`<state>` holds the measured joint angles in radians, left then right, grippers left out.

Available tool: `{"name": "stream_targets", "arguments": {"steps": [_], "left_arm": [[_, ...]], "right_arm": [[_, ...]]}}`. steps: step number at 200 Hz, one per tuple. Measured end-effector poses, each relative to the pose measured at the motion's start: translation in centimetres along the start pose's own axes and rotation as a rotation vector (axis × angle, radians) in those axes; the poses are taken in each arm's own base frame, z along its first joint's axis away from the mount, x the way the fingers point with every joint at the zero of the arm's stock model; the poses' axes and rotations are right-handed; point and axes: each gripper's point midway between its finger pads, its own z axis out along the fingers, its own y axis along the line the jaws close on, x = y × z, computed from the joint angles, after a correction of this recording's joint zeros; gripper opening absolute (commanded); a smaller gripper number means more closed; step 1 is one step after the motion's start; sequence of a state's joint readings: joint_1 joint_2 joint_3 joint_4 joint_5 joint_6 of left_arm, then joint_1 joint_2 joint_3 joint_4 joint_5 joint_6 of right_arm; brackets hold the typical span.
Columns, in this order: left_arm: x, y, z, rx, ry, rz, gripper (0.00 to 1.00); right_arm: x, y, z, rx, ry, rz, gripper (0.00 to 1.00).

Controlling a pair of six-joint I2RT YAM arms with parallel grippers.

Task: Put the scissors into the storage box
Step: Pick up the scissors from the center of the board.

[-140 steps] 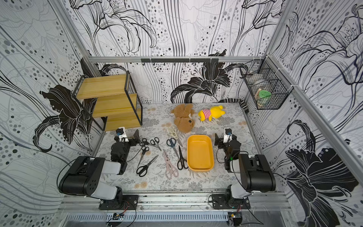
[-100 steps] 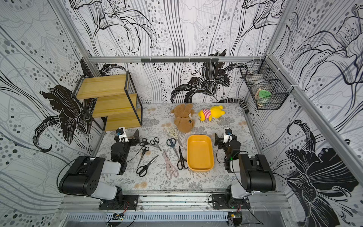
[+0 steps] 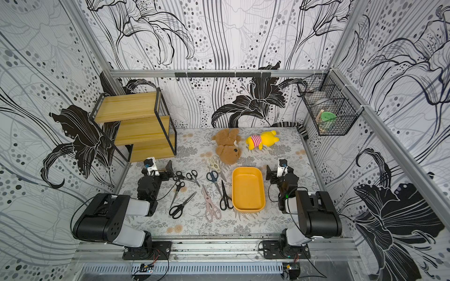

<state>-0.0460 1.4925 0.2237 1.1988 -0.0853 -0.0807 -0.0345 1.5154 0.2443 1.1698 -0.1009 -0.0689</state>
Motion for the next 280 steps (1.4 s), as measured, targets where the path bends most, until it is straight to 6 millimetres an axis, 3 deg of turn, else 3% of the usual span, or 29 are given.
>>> {"name": "stream_targets", "arguments": {"steps": [207, 228, 261, 280], "left_arm": [[0.3, 0.1, 0.1, -0.008, 0.040, 0.005, 0.98], [-1.7, -0.3, 0.9, -0.007, 0.037, 0.005, 0.98], [-7.3, -0.6, 1.3, -0.024, -0.054, -0.045, 0.98], [-9.0, -0.9, 2.4, -0.041, -0.030, -0.080, 0.98]], "right_arm": [[0.3, -0.2, 0.0, 0.010, 0.024, 0.002, 0.99], [-0.2, -0.3, 1.1, 0.006, 0.080, 0.008, 0.95], [-4.9, -0.7, 4.4, -0.008, 0.115, 0.055, 0.90], [-5.7, -0.1, 4.6, -0.022, 0.156, 0.084, 0.89]]}}
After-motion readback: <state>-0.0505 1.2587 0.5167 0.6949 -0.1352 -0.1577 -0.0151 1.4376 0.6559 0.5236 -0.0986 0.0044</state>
